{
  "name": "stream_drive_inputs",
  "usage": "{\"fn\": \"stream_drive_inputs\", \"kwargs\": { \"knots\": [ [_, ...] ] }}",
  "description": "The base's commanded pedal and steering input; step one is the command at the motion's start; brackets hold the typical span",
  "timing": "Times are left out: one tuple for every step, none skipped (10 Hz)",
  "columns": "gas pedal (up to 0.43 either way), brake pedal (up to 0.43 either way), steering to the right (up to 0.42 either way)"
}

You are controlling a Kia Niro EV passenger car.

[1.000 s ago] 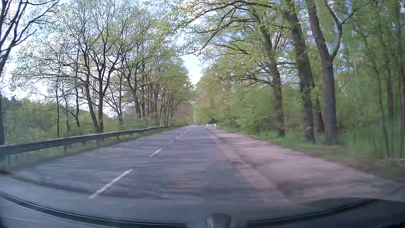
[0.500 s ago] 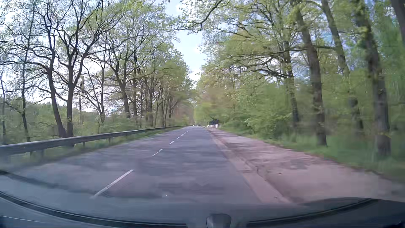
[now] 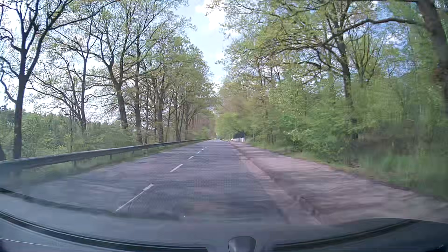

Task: Follow the waypoints while adhering to traffic rules and regulations

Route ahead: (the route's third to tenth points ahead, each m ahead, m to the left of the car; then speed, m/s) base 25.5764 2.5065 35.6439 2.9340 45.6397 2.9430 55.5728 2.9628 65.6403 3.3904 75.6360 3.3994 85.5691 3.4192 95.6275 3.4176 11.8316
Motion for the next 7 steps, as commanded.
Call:
{"fn": "stream_drive_inputs", "kwargs": {
  "knots": [
    [0.098, 0.0, -0.007],
    [0.098, 0.0, -0.006],
    [0.098, 0.0, -0.006],
    [0.098, 0.0, -0.005],
    [0.098, 0.0, -0.004],
    [0.098, 0.0, -0.004],
    [0.11, 0.0, -0.004]
  ]
}}
